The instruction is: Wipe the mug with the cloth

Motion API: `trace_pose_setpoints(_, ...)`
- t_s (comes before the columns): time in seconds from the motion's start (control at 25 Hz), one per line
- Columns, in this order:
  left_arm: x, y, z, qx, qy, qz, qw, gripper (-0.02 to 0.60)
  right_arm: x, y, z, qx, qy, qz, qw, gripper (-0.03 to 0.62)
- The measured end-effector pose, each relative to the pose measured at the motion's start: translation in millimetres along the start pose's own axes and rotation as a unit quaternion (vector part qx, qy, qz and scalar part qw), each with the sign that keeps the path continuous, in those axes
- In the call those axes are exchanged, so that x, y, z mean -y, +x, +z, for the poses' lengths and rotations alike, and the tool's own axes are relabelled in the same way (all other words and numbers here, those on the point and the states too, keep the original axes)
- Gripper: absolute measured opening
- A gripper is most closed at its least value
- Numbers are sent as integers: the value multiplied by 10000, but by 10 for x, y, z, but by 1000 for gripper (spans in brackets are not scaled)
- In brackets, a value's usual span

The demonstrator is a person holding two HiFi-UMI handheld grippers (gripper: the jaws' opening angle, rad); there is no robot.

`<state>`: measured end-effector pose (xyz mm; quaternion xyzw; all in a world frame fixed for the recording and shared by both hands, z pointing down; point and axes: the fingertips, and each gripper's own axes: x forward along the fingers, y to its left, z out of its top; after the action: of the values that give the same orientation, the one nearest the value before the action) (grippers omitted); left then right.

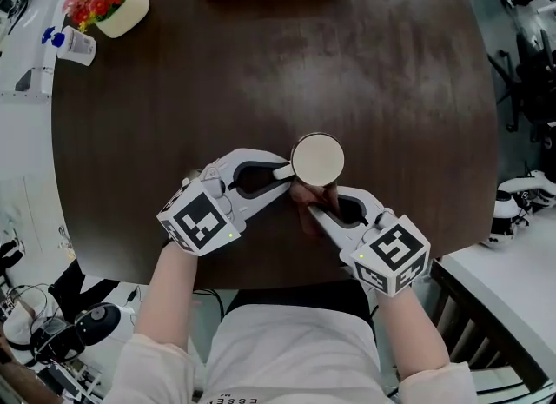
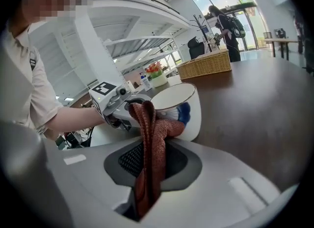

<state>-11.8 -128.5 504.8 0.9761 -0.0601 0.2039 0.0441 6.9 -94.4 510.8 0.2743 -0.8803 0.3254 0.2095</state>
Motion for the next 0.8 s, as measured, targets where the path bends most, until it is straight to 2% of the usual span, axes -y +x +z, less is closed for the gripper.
trace_pose_setpoints(0.12,23,24,29,23,84,-76,9999,80,146,-108,-22,-85,-46,-159,9998,84)
trace_pose_setpoints(0.24,18,22,30,40,56,-66,10000,80,377,-240,-58,-94,79,-529,9985,84)
trace_pose_setpoints(0.4,-13,-3,17,85,-2,-6,10000,80,723,-463,12,136,379,-1089,9932,83)
trace_pose_setpoints(0.48,-21,-13,9,76,-47,4,10000,80,857,-532,113,265,349,-1248,9912,83)
trace_pose_setpoints(0.56,-40,-25,23,74,-71,31,9999,80,967,-534,262,329,87,-1335,9905,83)
trace_pose_setpoints(0.64,-63,-42,5,78,-167,87,9998,80,1045,-448,420,294,-399,-1309,9902,83)
trace_pose_setpoints(0.8,-161,-79,-22,0,-484,342,9982,80,1054,-147,586,-35,-1332,-887,9871,83)
